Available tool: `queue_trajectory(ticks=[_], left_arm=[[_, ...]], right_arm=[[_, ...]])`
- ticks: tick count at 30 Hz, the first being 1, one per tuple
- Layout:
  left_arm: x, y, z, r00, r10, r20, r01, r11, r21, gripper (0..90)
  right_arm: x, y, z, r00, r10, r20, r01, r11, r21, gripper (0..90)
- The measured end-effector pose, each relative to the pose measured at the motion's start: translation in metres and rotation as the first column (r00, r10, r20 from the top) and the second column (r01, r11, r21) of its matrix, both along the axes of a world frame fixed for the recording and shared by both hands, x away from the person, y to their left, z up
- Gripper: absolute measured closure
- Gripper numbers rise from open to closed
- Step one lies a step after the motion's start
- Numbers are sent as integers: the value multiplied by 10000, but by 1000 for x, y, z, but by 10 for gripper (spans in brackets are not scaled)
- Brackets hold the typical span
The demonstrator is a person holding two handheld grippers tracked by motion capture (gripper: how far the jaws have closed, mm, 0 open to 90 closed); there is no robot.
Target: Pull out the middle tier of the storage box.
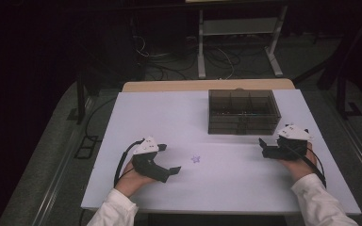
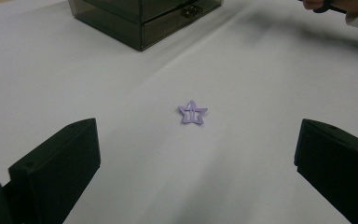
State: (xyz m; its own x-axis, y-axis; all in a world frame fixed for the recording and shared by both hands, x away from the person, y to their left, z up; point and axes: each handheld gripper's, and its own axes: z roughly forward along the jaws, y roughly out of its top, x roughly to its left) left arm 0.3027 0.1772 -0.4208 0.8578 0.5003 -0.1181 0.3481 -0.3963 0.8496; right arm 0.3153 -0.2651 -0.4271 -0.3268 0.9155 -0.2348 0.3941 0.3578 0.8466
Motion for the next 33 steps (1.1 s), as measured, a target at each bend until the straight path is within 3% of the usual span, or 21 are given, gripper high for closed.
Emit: queue_trajectory(ticks=[7, 16, 23, 33], left_arm=[[0, 0, 0, 10000, -4, 11, 4, 10000, -2, 0], [0, 0, 0, 10000, -12, 9, 12, 10000, 10, 0], [0, 0, 0, 10000, -14, 4, 14, 10000, 9, 0], [0, -1, 0, 10000, -2, -12, 2, 10000, 27, 0]], right_arm=[[-1, 4, -1, 9998, -22, 216, 37, 9977, -672, 0], [-2, 9, -3, 9990, 26, 450, 47, 9867, -1622, 0], [-4, 13, -4, 9970, 76, 769, 129, 9651, -2617, 0], [-6, 19, -5, 9946, 138, 1024, 237, 9342, -3560, 10]])
